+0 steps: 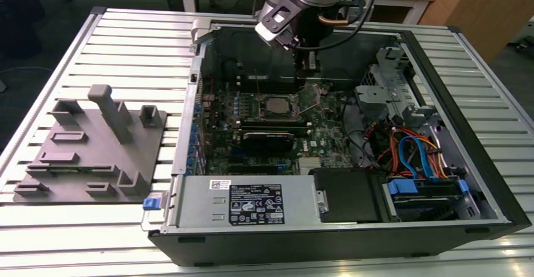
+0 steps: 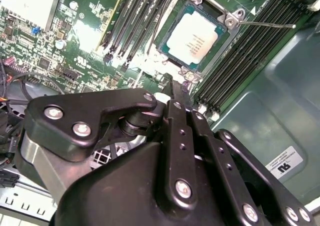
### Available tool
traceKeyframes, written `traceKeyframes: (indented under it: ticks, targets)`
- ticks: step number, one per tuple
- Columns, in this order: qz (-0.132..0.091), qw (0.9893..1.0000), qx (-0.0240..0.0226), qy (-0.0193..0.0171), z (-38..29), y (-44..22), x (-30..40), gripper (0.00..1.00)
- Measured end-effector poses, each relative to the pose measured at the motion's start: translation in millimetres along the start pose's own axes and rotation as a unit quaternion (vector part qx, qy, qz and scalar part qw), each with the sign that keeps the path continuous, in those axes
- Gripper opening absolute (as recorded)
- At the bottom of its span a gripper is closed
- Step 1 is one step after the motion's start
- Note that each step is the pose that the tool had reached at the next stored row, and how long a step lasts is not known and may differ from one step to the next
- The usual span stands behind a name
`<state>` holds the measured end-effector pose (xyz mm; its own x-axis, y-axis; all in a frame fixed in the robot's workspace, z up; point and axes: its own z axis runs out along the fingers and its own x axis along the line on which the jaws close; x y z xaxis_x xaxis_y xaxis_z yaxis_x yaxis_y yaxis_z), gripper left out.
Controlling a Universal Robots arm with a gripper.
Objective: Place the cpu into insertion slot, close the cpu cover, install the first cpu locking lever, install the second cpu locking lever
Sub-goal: 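Close the cpu cover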
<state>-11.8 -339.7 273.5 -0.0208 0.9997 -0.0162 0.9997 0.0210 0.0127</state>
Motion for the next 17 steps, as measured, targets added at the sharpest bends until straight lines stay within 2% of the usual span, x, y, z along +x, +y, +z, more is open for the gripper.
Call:
traceKeyframes:
  ticks: [5, 15, 17]
  targets:
    - [0.0, 1.0, 0.0, -0.0008, 0.4, 2.7, 0.0, 0.1]
    - [0.0, 1.0, 0.0, -0.0008, 4.7, 19.6, -0.3, 0.1]
    - [0.0, 1.0, 0.0, -0.0008, 5.3, 20.9, -0.3, 0.1]
